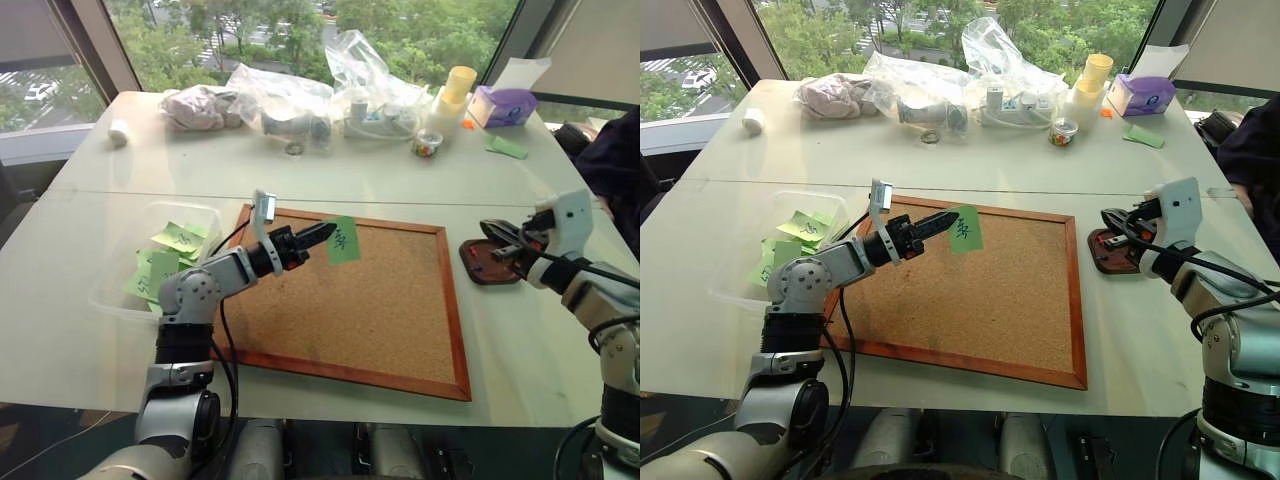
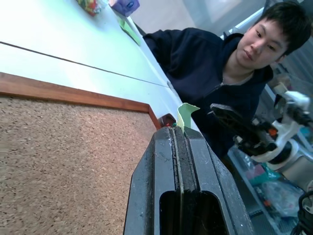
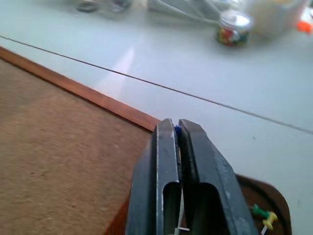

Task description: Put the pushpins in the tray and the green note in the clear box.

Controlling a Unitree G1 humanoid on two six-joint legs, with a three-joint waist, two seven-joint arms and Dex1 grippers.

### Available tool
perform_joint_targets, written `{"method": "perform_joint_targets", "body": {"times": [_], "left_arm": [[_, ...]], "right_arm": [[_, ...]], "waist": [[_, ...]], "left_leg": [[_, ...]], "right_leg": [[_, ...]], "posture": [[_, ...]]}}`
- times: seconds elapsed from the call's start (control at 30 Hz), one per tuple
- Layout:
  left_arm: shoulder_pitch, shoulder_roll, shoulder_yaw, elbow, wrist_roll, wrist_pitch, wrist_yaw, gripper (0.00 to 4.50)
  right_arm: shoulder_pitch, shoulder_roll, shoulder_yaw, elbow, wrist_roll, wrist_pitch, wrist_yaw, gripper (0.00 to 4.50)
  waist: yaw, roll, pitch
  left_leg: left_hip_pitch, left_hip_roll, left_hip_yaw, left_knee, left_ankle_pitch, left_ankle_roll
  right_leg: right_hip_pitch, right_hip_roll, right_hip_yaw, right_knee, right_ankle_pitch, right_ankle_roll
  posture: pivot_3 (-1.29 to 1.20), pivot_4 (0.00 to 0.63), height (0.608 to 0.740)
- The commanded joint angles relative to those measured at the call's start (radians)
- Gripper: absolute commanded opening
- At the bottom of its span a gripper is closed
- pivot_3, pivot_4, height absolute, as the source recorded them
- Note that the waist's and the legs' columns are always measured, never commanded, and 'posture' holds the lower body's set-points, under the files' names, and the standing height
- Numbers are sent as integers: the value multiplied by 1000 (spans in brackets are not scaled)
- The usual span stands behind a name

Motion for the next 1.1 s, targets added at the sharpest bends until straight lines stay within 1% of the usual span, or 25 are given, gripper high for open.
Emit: {"method": "perform_joint_targets", "body": {"times": [0.03, 0.23, 0.33, 0.5, 0.53, 0.57, 0.87, 1.0, 1.1], "left_arm": [[7, -3, 5, -57, -7, -28, 7, 43], [29, -7, 5, -72, -11, -44, 23, 43], [37, -7, 4, -79, -13, -44, 27, 0], [49, -6, 3, -91, -13, -45, 33, 0], [51, -6, 3, -94, -14, -44, 35, 0], [53, -7, 5, -96, -15, -44, 37, 0], [67, -13, -2, -106, -18, -44, 43, 0], [66, -18, -4, -108, -17, -44, 45, 0], [65, -18, -5, -109, -17, -44, 47, 0]], "right_arm": [[19, 0, -31, 87, -41, -91, -30, 0], [46, 21, -7, 197, -52, -169, -16, 0], [38, 34, -2, 232, -44, -190, -15, 963], [30, 46, 3, 254, -37, -214, -21, 3624], [33, 47, 2, 253, -36, -215, -21, 4113], [37, 47, 4, 253, -38, -219, -19, 4476], [55, 42, -6, 258, -36, -237, -16, 4476], [68, 46, -4, 290, -49, -269, -17, 4476], [71, 54, -19, 284, -23, -269, -18, 4476]], "waist": [[0, 0, 0], [-2, 0, 0], [-1, 0, 0], [-1, 0, 0], [-1, 0, 0], [-1, 0, 0], [-1, 0, 0], [0, 0, 0], [-1, 1, 0]], "left_leg": [[0, 0, 0, 0, 0, 0], [0, 0, 0, 0, 0, -1], [0, 0, 0, 0, 0, -1], [1, 0, 0, 0, 1, -1], [1, 0, 0, 0, 1, -1], [1, 0, 0, 0, 1, -1], [1, 0, 0, 0, 1, -1], [1, 0, 0, 0, 1, -1], [1, 0, 0, 0, 1, -1]], "right_leg": [[0, 0, 0, 0, 0, 0], [0, 1, 0, 0, 0, 0], [0, 1, 0, 0, 0, 0], [1, 1, 0, 0, 0, 0], [1, 1, 0, 0, 0, 0], [1, 1, 0, 0, 0, 0], [1, 1, 0, 0, 0, 0], [1, 1, 0, 0, 0, 0], [2, 1, 0, 0, 0, 0]], "posture": [[0, 150, 740], [0, 150, 740], [0, 150, 740], [0, 150, 740], [0, 150, 740], [0, 150, 740], [0, 150, 740], [0, 150, 740], [0, 150, 740]]}}
